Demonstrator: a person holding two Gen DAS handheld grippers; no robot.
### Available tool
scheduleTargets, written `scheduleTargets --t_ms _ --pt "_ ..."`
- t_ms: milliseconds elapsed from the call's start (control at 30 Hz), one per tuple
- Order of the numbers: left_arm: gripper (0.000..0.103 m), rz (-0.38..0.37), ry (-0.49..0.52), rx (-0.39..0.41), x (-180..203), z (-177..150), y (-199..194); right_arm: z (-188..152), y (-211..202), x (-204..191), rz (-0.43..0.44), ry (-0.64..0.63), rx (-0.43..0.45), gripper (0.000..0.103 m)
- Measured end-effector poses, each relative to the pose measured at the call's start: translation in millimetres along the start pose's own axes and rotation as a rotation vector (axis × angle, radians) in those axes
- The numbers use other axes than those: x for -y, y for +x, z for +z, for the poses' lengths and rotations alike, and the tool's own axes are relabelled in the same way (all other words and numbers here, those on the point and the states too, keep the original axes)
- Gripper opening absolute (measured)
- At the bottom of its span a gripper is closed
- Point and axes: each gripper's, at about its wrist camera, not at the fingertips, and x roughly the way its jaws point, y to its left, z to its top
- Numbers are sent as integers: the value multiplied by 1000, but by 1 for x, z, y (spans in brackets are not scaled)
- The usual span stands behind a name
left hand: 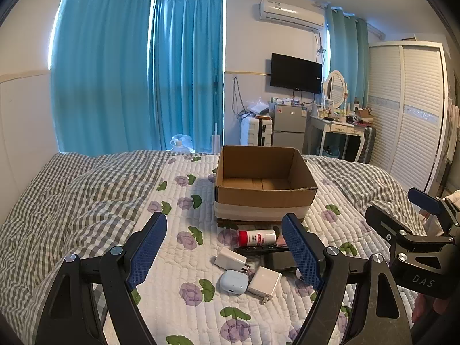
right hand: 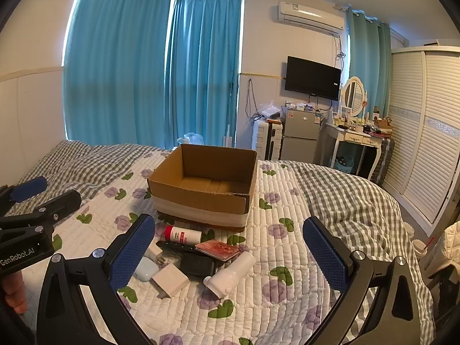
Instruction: Organize rigid objects
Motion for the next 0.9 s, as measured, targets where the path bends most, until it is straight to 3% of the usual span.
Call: scheduleTargets --t_ms 900 --pt "85 19 0 0 0 -3 1 0 0 -5 2 -5 -3 103"
